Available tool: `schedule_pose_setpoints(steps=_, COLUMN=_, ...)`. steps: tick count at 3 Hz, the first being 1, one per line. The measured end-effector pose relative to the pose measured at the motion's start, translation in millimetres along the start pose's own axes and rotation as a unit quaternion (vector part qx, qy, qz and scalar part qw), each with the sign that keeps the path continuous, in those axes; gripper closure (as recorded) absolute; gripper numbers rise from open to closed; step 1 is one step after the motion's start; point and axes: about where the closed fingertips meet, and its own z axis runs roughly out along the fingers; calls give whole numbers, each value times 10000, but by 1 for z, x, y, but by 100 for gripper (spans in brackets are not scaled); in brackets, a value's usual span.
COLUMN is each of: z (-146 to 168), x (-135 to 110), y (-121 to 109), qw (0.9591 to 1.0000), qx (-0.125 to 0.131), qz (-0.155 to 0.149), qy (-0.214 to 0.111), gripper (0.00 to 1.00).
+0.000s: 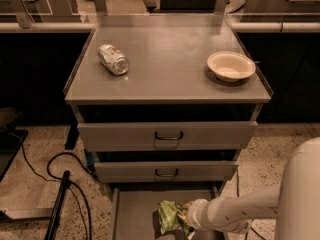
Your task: Pick green jalapeno chip bag from bottom drawer and place on counter
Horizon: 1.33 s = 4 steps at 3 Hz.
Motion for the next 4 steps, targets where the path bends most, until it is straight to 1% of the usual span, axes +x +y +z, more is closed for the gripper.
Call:
schedule_pose_setpoints(steps=1, z=-36, x=-15, y=-19, qw=9995, qx=279, qz=-28, qy=-155, gripper=100)
schedule_pose_setpoints(steps=2, z=-77, x=-30, y=-39, qw=9978, qx=620, qz=-125, qy=-184, gripper=100)
schedule_pose_setpoints(steps=3, z=-123, x=-46, y=-51, qw=9951, qx=925, qz=-218, qy=-276, gripper=100)
schedule_pose_setpoints(steps=4, z=-128, x=-51, y=-55, qw=9943, qx=988, qz=-254, qy=-303, gripper=100)
